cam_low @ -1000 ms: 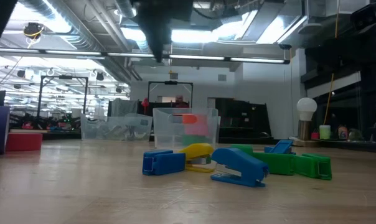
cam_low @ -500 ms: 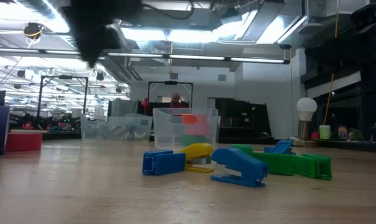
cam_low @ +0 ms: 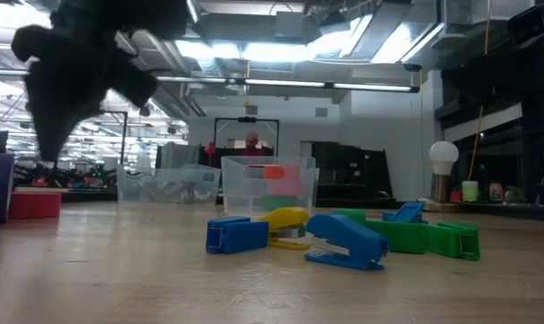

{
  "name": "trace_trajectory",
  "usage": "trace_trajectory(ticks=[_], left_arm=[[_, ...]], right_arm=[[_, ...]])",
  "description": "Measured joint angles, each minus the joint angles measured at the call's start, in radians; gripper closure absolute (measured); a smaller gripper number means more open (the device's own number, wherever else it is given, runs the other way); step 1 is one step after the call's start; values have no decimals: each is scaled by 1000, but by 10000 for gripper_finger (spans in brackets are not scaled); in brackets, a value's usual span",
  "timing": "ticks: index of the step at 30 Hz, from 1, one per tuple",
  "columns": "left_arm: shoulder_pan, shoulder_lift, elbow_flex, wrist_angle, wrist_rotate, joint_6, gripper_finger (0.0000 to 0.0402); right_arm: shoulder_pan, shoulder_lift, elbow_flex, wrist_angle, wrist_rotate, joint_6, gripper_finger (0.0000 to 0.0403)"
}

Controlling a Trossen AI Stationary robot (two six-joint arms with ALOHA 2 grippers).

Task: Pick and place Stapler, Stapler remover, tape
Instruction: Put the red tape into the bottom of the transparent bin

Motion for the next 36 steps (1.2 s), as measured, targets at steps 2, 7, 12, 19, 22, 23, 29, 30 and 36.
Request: trace_trajectory(ticks=[2, 7, 12, 19, 22, 23, 29, 30, 36], left_arm=[[5, 0, -24, -5, 31, -71, 279], [6, 0, -79, 30, 45, -178, 279], [6, 0, -108, 104, 11, -194, 279], [6, 4, -145, 176, -8, -270, 279], [6, 1, -160, 179, -6, -271, 279], [6, 1, -161, 178, -8, -271, 279], [6, 2, -163, 181, -14, -272, 279], [6, 2, -163, 181, -14, -276, 279], [6, -29, -156, 179, -10, -296, 279]], right_arm=[[0, 0, 0, 0, 0, 0, 178], [0, 0, 0, 0, 0, 0, 178], [0, 0, 0, 0, 0, 0, 178], [0, 0, 0, 0, 0, 0, 178], [0, 0, 0, 0, 0, 0, 178], [0, 0, 0, 0, 0, 0, 178], [0, 0, 0, 0, 0, 0, 178], [0, 0, 0, 0, 0, 0, 178], [0, 0, 0, 0, 0, 0, 178]])
